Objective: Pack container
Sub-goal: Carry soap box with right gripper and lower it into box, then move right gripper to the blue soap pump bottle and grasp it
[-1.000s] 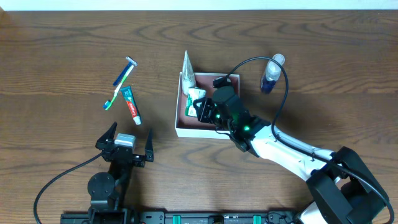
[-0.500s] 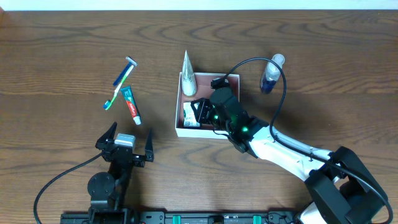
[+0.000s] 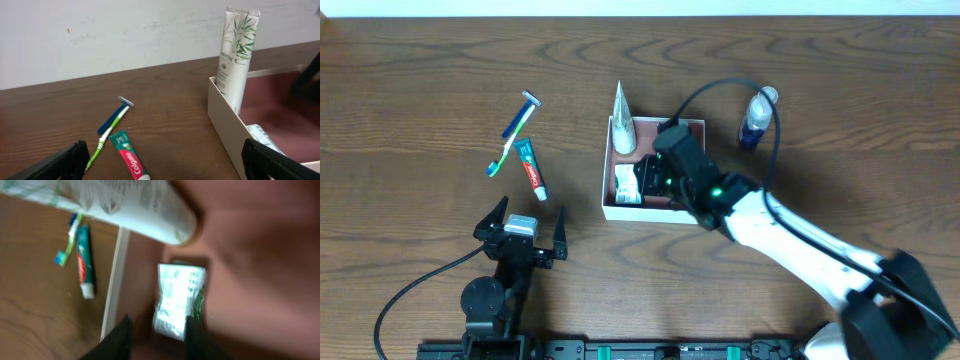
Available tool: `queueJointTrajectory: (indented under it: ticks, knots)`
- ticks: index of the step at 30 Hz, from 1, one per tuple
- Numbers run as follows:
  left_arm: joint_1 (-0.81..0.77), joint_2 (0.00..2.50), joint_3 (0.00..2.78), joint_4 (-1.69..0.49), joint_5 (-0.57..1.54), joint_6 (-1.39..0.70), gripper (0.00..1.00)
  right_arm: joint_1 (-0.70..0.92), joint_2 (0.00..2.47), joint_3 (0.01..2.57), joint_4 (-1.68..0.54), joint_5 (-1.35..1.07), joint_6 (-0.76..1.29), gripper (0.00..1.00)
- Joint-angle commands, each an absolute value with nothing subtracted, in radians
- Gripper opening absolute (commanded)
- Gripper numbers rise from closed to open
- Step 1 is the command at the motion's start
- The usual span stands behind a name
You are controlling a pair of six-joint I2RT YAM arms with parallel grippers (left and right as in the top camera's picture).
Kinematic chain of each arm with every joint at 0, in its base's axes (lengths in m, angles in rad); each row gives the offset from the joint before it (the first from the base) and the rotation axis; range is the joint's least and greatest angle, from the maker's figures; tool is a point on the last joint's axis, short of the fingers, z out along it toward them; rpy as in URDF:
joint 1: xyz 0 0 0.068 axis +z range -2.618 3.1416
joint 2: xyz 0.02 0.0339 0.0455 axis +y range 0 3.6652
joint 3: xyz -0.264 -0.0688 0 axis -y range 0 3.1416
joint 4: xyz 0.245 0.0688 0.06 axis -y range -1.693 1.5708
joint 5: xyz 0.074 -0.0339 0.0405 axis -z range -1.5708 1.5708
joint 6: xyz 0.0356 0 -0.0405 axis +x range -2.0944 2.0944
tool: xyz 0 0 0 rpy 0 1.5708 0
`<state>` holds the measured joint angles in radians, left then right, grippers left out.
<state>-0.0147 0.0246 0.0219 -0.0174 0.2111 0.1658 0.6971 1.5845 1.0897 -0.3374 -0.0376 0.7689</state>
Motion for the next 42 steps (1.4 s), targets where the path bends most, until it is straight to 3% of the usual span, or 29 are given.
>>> queueJointTrajectory:
  ticks: [1,6,13,22,31,42]
  knots:
    - [-0.010,0.025,0.004,-0.048,0.239,0.183,0.98,0.642,1.464,1.224,-0.479,0.103,0.627,0.46]
    - [-0.010,0.025,0.004,-0.048,0.239,0.183,0.98,0.524,1.404,1.346,-0.674,0.244,0.521,0.69]
    - [-0.010,0.025,0.004,-0.048,0.239,0.183,0.98,0.321,1.452,1.361,-0.644,0.258,0.447,0.79]
    - [-0.010,0.025,0.004,-0.048,0.239,0.183,0.98,0.229,1.580,1.361,-0.555,0.243,0.358,0.86]
    - [-0.010,0.025,0.004,-0.048,0.239,0.183,0.98,0.196,1.716,1.361,-0.502,0.243,0.350,0.82]
    - [-0.010,0.025,0.004,-0.048,0.239,0.183,0.98,0.194,1.812,1.361,-0.458,0.205,0.339,0.49]
